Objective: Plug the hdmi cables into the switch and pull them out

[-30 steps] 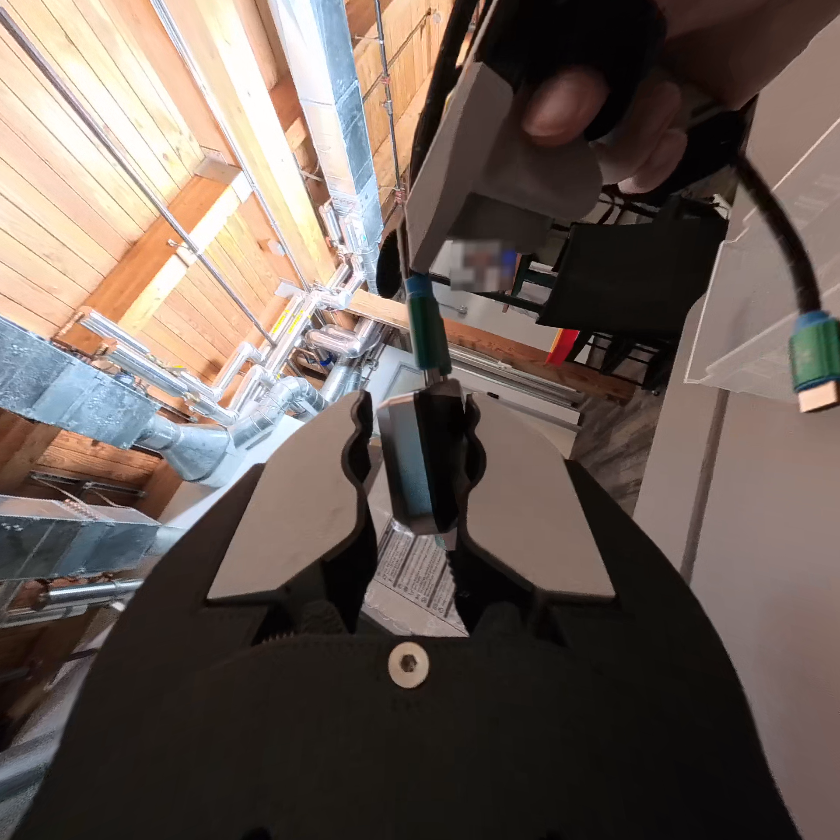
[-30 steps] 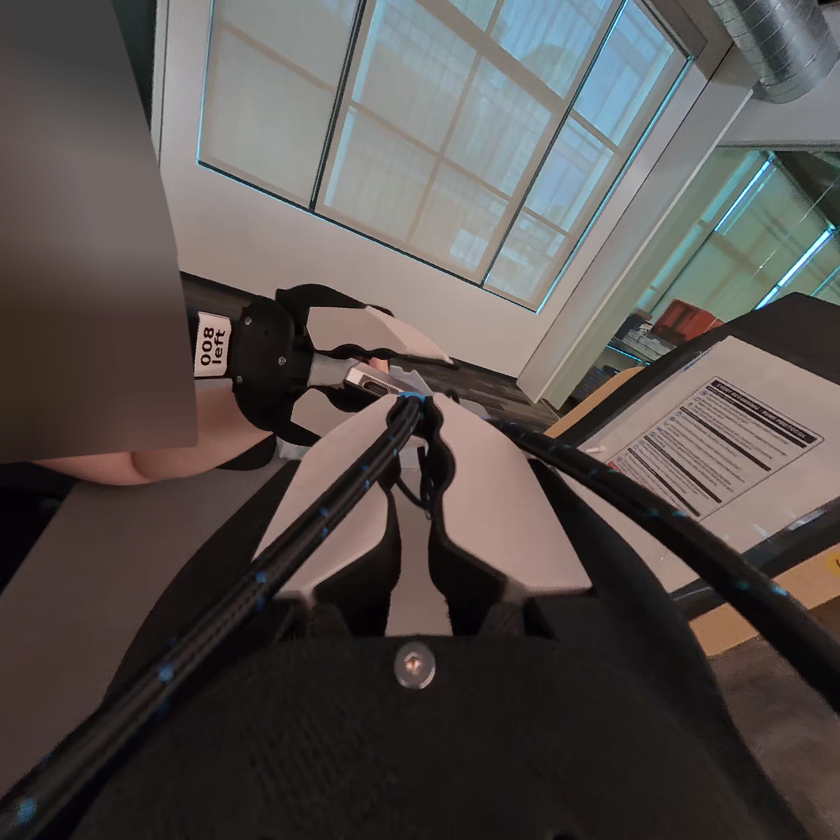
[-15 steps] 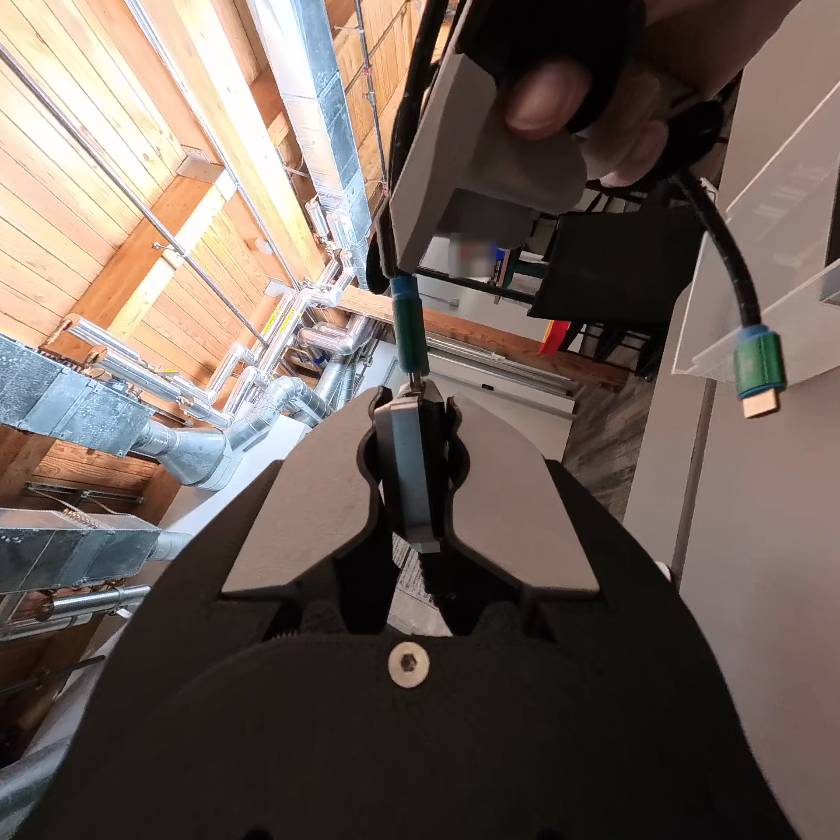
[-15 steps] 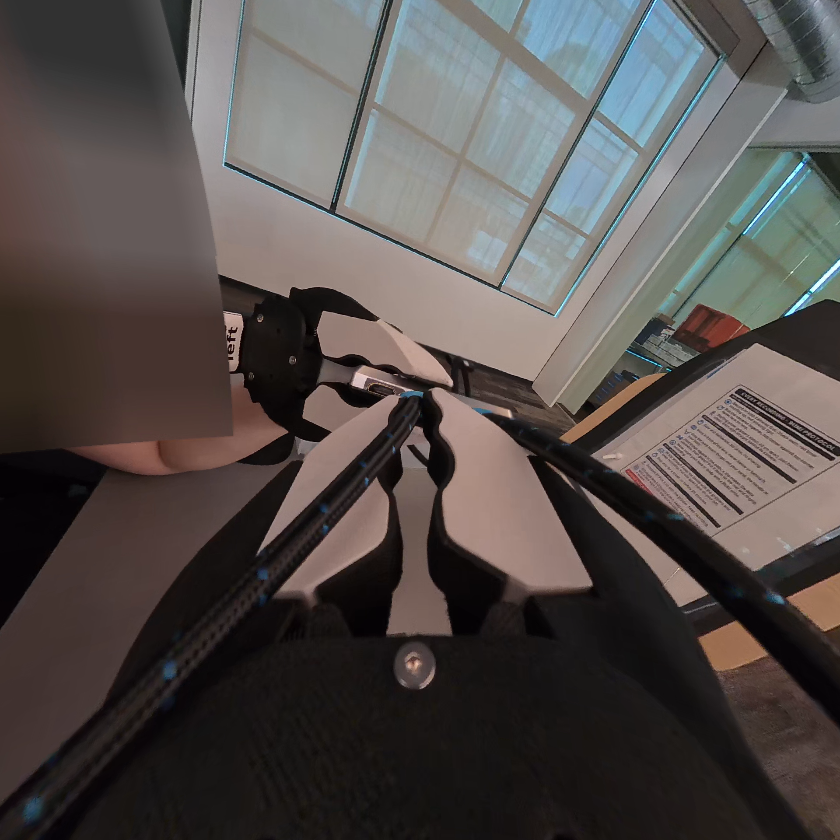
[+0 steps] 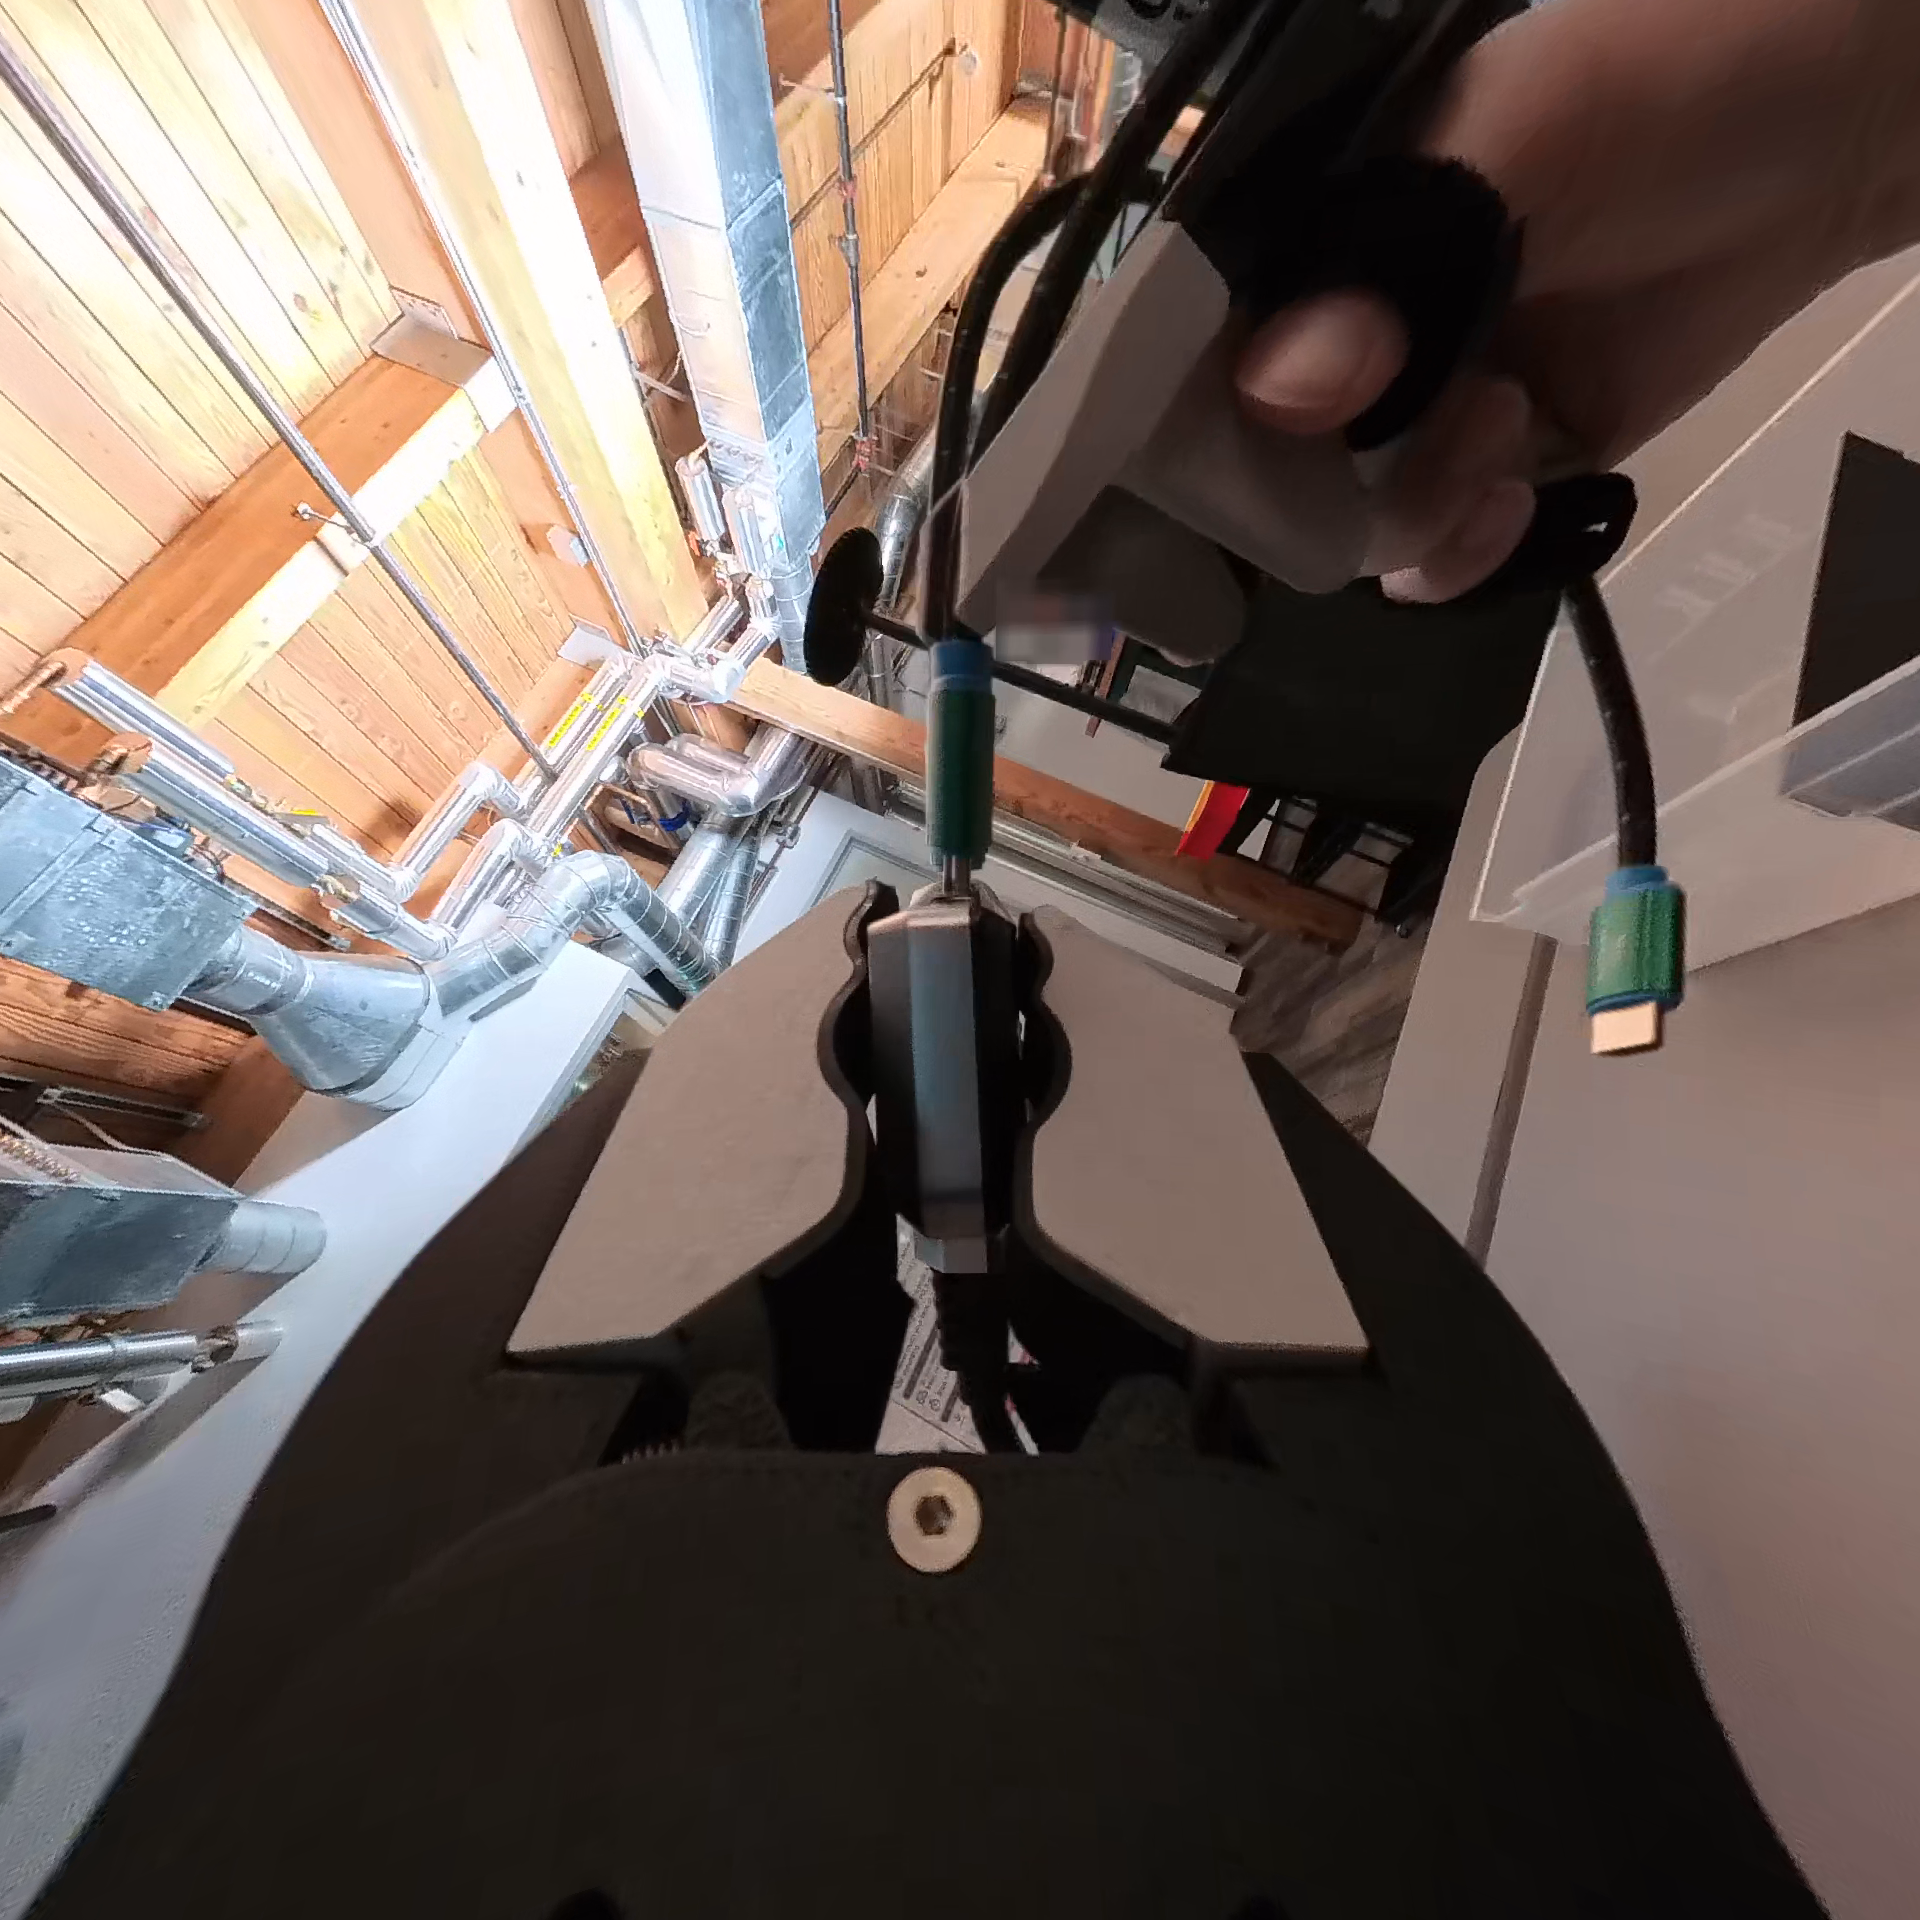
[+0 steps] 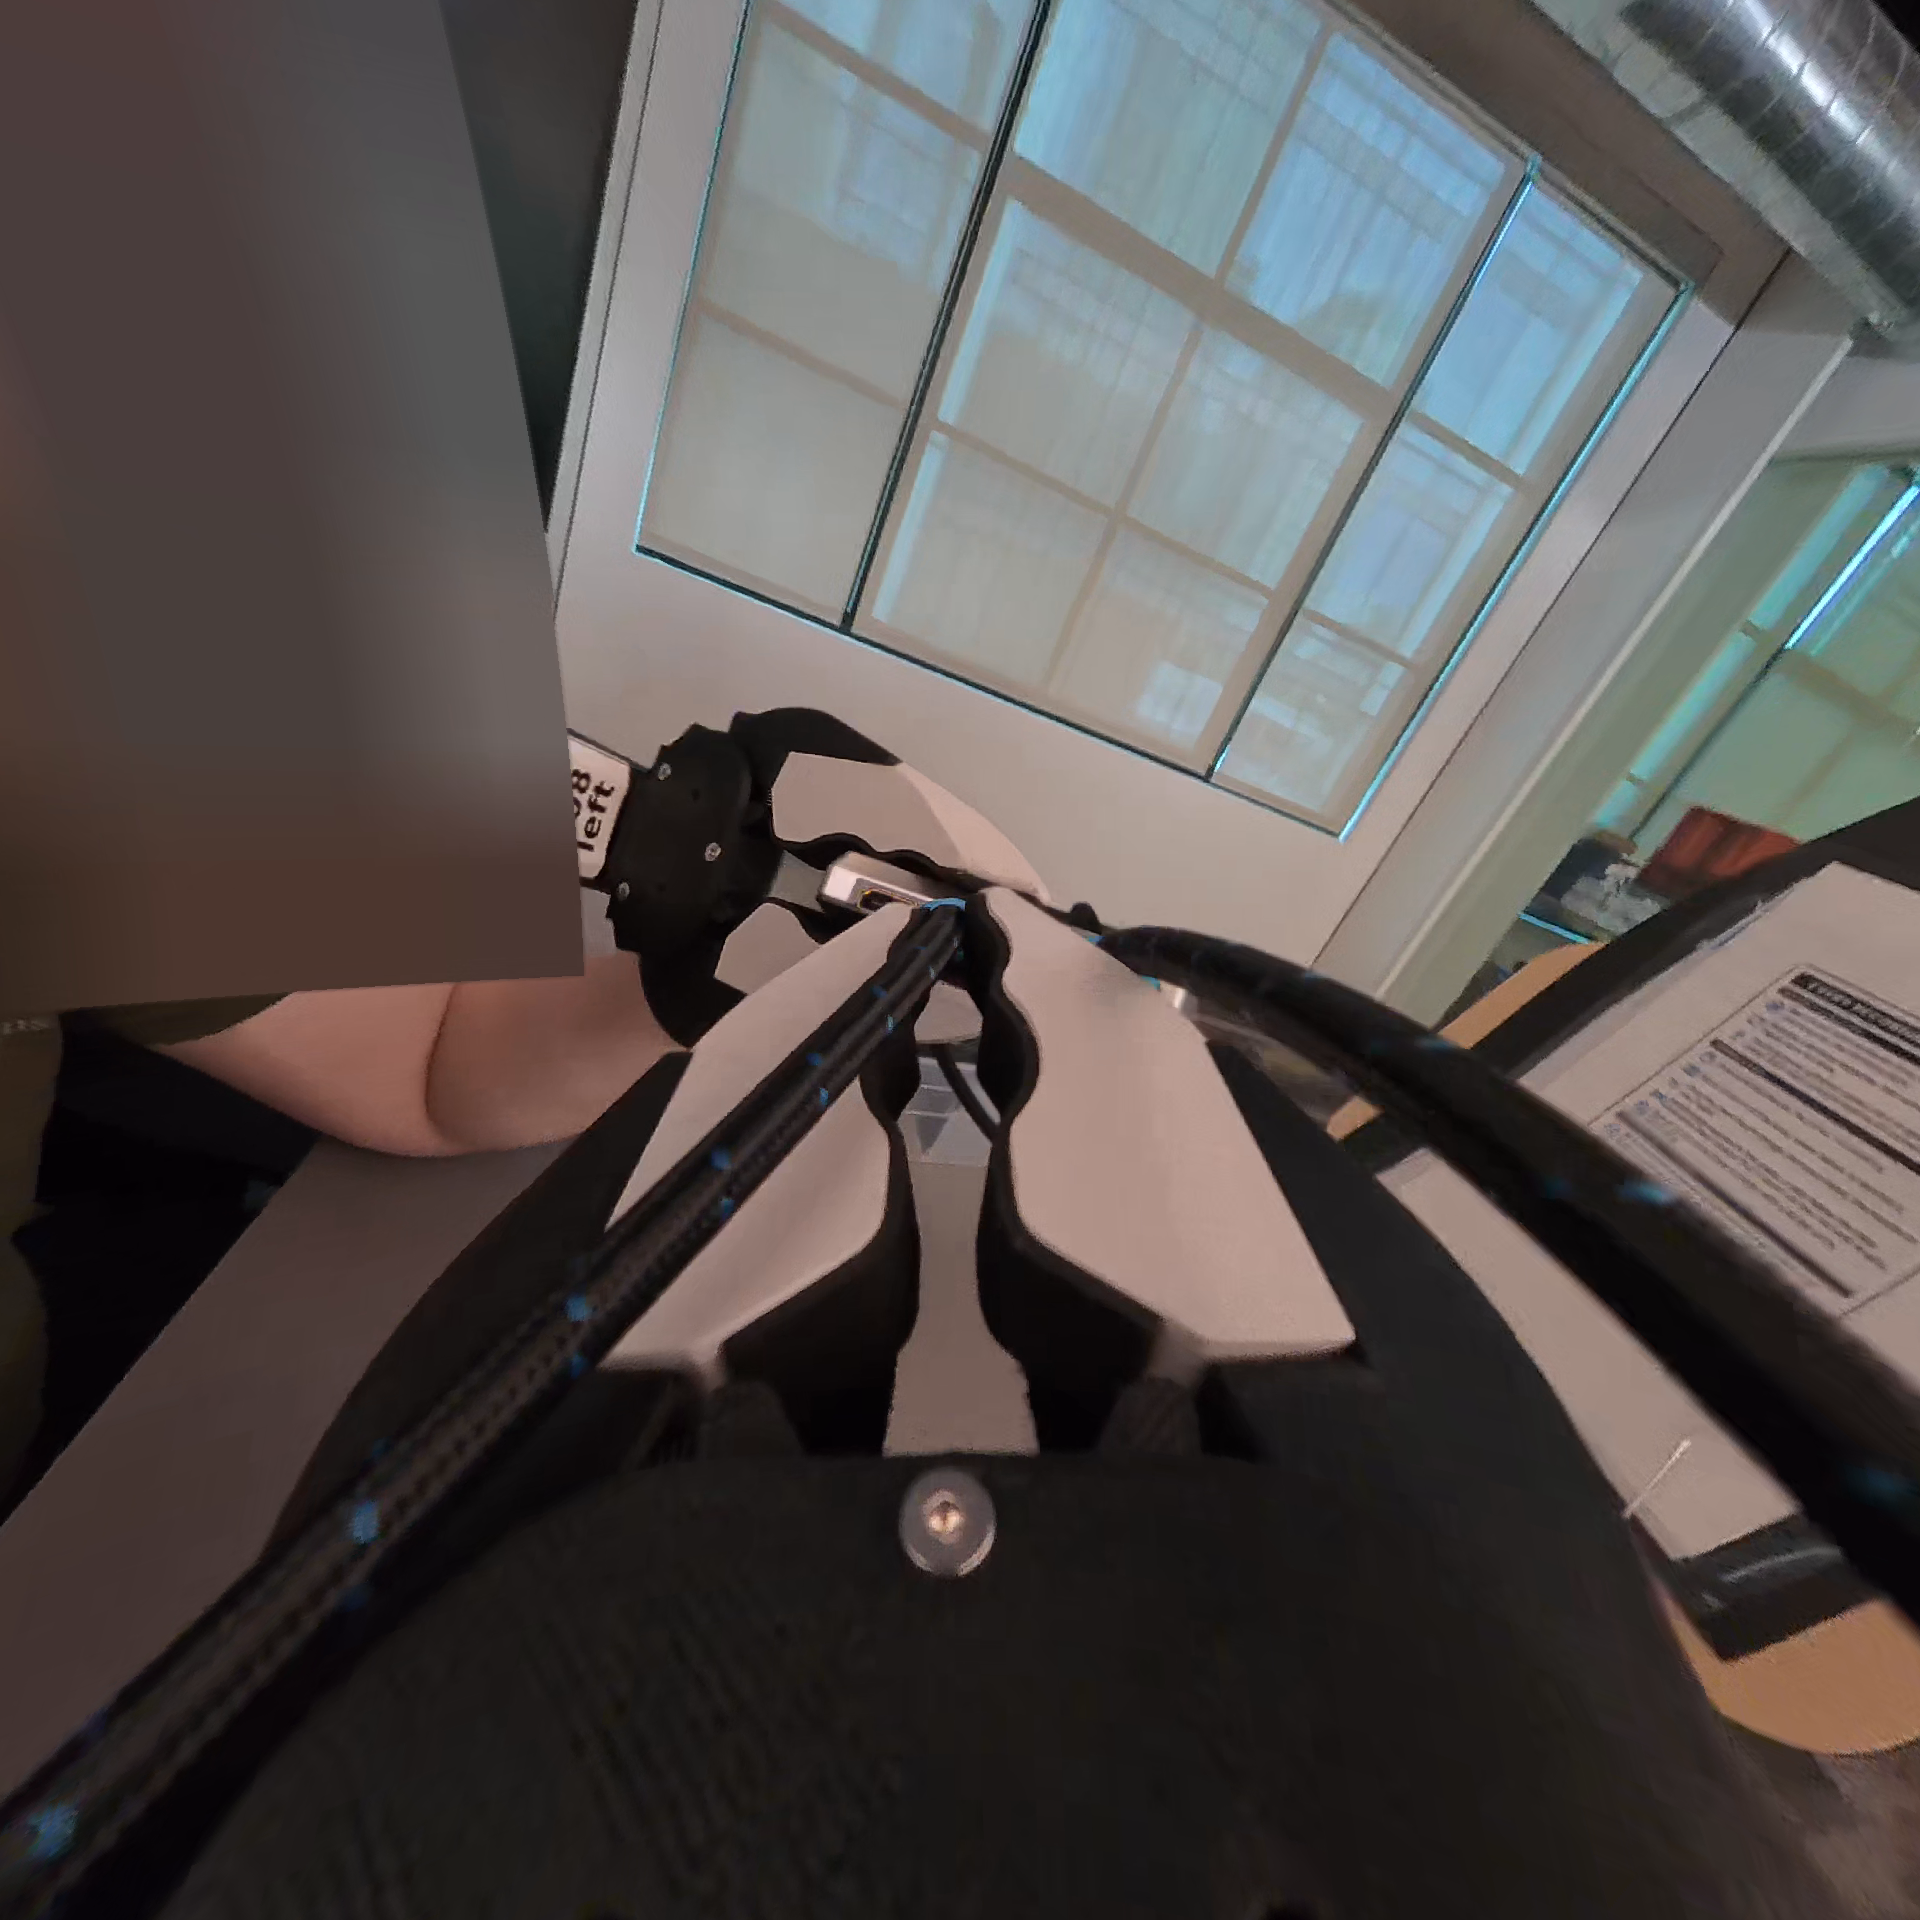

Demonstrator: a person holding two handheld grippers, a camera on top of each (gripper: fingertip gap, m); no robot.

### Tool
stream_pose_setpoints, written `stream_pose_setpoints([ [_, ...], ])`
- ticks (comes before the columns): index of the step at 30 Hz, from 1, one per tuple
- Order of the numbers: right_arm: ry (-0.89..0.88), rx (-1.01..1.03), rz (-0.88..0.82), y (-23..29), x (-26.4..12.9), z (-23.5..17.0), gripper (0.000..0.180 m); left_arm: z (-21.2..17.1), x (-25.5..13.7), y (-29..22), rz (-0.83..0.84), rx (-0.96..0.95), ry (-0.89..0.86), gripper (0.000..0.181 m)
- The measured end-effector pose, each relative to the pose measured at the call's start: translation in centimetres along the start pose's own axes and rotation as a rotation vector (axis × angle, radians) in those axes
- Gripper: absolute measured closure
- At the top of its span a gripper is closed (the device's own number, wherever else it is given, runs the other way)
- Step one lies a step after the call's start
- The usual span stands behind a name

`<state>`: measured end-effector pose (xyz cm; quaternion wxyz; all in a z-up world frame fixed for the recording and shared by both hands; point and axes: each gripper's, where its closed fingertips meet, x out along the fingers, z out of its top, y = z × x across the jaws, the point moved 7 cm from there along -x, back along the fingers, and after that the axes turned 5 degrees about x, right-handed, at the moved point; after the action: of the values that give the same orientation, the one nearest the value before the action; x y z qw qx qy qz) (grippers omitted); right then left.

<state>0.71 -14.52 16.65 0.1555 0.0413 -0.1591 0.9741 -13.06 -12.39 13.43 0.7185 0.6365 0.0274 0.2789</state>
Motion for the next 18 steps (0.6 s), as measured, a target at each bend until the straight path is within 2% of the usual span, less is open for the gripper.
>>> stream_pose_setpoints([
  [2,-0.005,-0.054,-0.042,0.0,0.4,0.1,0.172,-0.4,0.0,0.2,-0.007,0.0,0.006,0.16],
  [7,0.087,-0.29,-0.149,0.5,0.2,0.1,0.17,-1.5,0.1,0.5,-0.107,-0.142,-0.022,0.159],
  [12,0.114,-0.16,-0.117,0.2,-0.9,0.3,0.17,-3.7,0.4,0.6,-0.216,-0.336,-0.002,0.16],
  [15,0.276,-0.141,-0.197,-0.4,-1.7,-0.5,0.168,-4.4,0.3,0.3,-0.269,-0.354,-0.009,0.159],
  [18,0.454,-0.22,-0.321,-1.1,-3.6,-1.3,0.168,-4.0,0.1,0.1,-0.275,-0.308,-0.038,0.159],
])
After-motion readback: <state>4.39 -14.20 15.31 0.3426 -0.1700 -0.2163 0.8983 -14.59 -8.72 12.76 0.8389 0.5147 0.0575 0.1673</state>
